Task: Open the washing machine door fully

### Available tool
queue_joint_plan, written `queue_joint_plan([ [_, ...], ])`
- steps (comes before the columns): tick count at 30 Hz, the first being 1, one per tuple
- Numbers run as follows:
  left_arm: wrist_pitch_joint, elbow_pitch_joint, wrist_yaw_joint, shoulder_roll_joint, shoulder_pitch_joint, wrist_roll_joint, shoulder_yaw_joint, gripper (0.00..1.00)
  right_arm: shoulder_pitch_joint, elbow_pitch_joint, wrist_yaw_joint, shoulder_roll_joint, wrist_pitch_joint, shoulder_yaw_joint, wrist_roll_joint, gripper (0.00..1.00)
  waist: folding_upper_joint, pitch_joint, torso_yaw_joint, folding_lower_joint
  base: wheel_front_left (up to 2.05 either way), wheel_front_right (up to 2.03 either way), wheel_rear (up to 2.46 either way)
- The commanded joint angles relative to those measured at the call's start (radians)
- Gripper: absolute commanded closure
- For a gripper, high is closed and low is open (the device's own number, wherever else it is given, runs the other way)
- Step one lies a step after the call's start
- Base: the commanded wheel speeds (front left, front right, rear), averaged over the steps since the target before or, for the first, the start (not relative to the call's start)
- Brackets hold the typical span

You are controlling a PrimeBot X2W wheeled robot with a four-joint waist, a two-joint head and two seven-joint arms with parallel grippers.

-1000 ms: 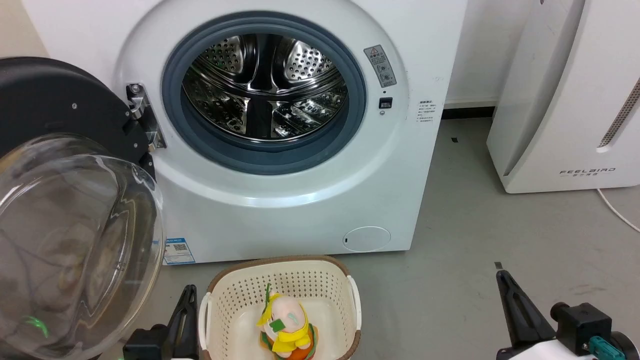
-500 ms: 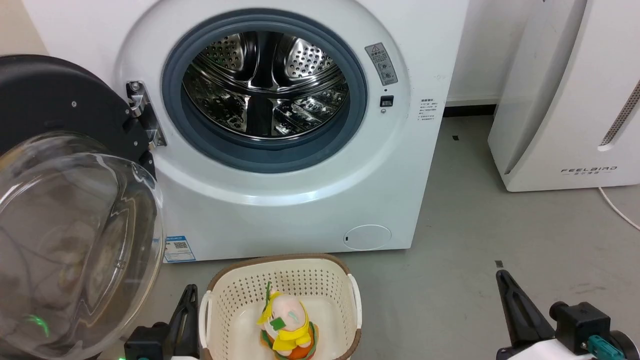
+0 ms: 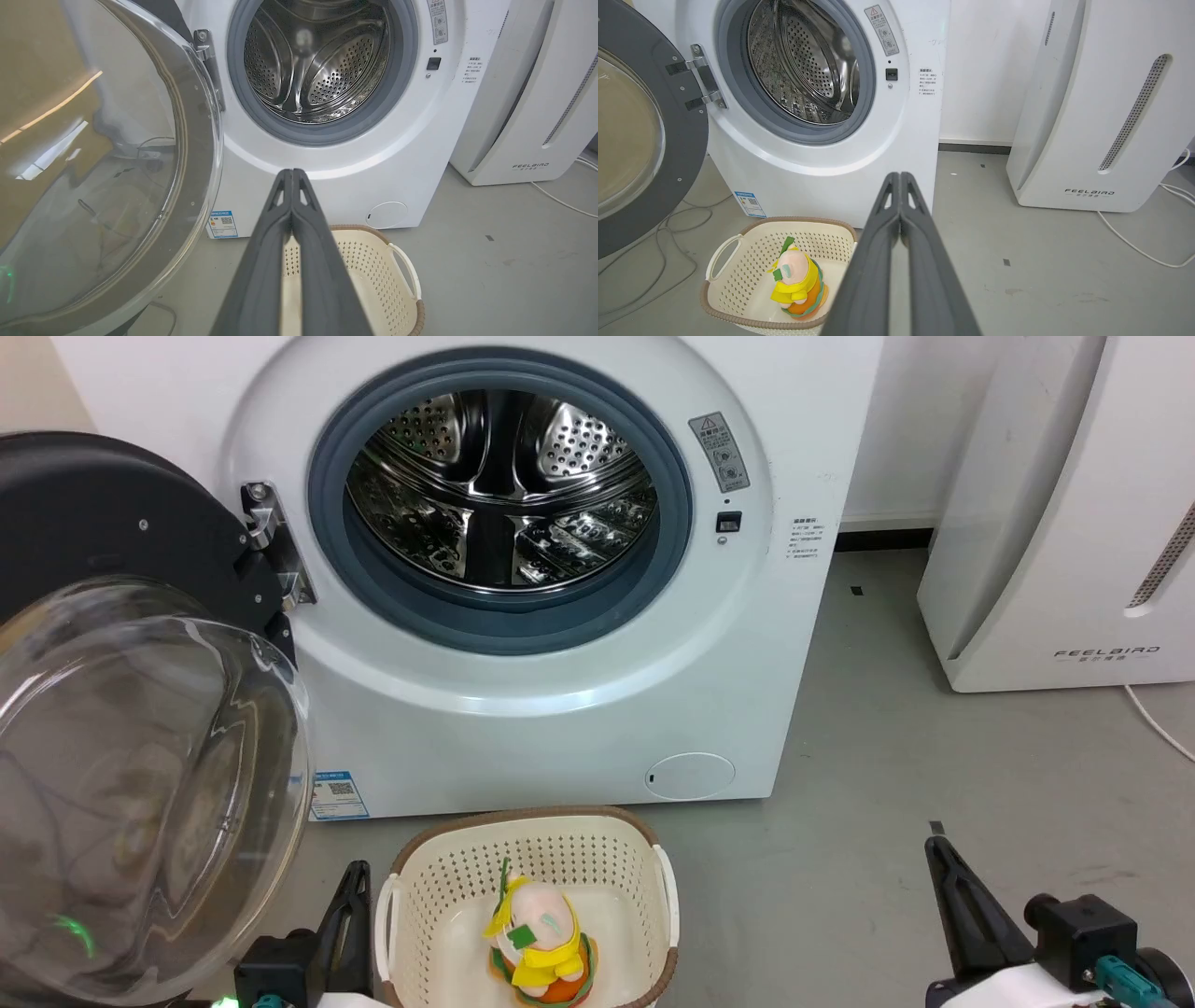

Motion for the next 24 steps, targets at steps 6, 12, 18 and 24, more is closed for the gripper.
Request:
queue_joint_plan([
  [6, 0.012, -0.008, -0.015, -0.011, -0.025, 0.021, 0.015, 1.00, -0.024, 0.005, 0.000, 0.001, 0.005, -0.001, -0.015, 1.00, 0.0000, 0.003, 0.004, 0.0000, 0.00, 0.00, 0.00],
  [12, 0.021, -0.011, -0.022, -0.018, -0.029, 0.030, 0.022, 1.00, -0.029, 0.007, 0.000, 0.001, 0.006, -0.002, -0.019, 1.00, 0.0000, 0.005, 0.006, 0.0000, 0.00, 0.00, 0.00],
  [18, 0.031, -0.015, -0.030, -0.025, -0.034, 0.041, 0.032, 1.00, -0.034, 0.010, 0.000, 0.001, 0.008, -0.002, -0.023, 1.00, 0.0000, 0.007, 0.009, 0.0000, 0.00, 0.00, 0.00],
  [24, 0.044, -0.019, -0.041, -0.035, -0.041, 0.056, 0.044, 1.00, -0.042, 0.013, 0.000, 0.001, 0.011, -0.003, -0.029, 1.00, 0.0000, 0.010, 0.014, 0.0000, 0.00, 0.00, 0.00],
])
